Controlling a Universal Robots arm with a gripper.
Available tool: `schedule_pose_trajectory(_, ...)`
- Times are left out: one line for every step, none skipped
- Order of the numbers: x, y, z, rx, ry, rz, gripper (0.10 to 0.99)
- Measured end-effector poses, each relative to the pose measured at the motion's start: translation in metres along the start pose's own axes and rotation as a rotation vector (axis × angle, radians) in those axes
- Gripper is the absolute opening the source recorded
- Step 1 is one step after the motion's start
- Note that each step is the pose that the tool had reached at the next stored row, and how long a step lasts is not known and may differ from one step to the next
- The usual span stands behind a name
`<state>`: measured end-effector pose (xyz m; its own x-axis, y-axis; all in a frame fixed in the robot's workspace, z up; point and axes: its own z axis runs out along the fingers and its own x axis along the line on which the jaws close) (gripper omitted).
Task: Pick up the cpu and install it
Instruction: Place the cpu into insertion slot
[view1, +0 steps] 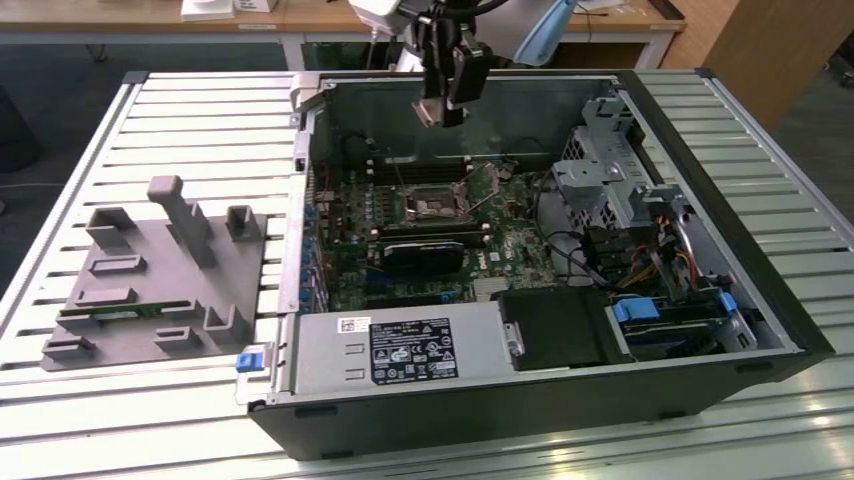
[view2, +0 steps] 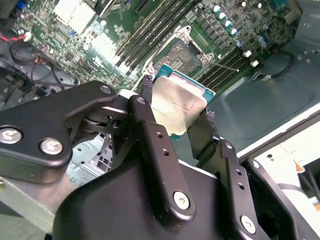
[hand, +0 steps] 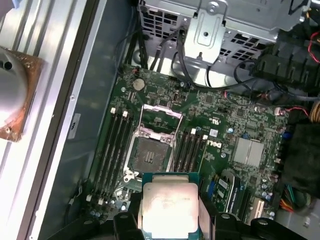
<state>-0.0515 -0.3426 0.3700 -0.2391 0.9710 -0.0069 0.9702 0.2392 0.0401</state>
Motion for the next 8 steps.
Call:
schedule_pose_trajectory(0.0,0.0,0.0005,0.0,-0.0007,0.013,0.533)
schedule_pose_trajectory(0.0,-0.0001,0.0011,0.0,-0.0015,0.026,0.533)
schedule_pose_trajectory(0.0,-0.0002,0.0016,0.001,-0.0026,0.039,0.533)
schedule_pose_trajectory(0.0,-0.0002,0.0023,0.001,-0.0041,0.051,0.533)
schedule_pose_trajectory(0.0,-0.0002,0.0028,0.001,-0.0057,0.063,0.533)
schedule_pose_trajectory(0.0,-0.0002,0.0034,0.001,-0.0072,0.077,0.533)
schedule_pose_trajectory(0.0,-0.0003,0.0038,0.002,-0.0085,0.088,0.533)
schedule_pose_trajectory(0.0,-0.0003,0.0043,0.002,-0.0101,0.097,0.533)
